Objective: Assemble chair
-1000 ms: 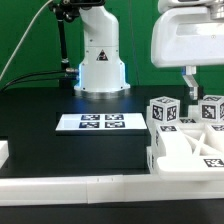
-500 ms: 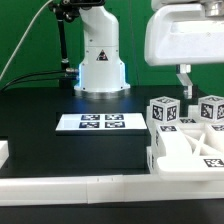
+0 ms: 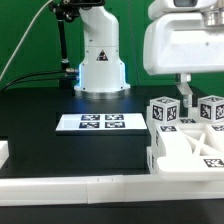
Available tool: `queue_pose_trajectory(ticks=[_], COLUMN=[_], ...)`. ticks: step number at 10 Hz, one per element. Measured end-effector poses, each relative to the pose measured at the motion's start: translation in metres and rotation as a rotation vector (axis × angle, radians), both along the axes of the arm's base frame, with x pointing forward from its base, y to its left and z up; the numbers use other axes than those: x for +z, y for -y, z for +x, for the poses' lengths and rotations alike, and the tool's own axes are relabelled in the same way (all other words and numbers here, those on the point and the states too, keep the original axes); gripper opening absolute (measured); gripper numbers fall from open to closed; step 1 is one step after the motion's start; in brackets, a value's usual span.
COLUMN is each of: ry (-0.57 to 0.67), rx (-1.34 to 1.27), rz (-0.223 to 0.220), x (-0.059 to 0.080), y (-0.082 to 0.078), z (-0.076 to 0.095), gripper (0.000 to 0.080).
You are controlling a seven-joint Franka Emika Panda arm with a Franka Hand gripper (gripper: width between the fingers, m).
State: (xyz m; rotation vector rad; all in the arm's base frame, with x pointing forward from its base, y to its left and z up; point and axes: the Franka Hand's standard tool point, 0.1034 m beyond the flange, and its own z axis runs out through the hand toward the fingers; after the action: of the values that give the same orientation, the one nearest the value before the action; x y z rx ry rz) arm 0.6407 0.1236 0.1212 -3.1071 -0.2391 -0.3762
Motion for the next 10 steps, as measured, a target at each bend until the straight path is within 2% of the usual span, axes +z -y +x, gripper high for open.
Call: queue_pose_trajectory(ticks=[1,2,3,4,5,7,10], ry=[0.0,-0.001,-0.001,-0.001,-0.003,-0.008,-0.023], rx=[0.0,-0.006,-0.026,-0.029,-0.081,-0.249,-0.64], rz=[0.0,0.002,0.007,0.007,0.022,0.067,0.153], x=[0.0,-0.0003,-0.0004,-0.0004,-0.0004,-0.001,-0.0008], y=[0.0003,0.0002,0.0002,0.0003,0.0,-0.0004,-0.0014], z=[0.0,0.0,-0.0001,-0.0001,0.0,-0.0003,-0.0006], gripper=[0.0649,0.0551,0.0416,0.0416,0.0282,0.0282,0.0282])
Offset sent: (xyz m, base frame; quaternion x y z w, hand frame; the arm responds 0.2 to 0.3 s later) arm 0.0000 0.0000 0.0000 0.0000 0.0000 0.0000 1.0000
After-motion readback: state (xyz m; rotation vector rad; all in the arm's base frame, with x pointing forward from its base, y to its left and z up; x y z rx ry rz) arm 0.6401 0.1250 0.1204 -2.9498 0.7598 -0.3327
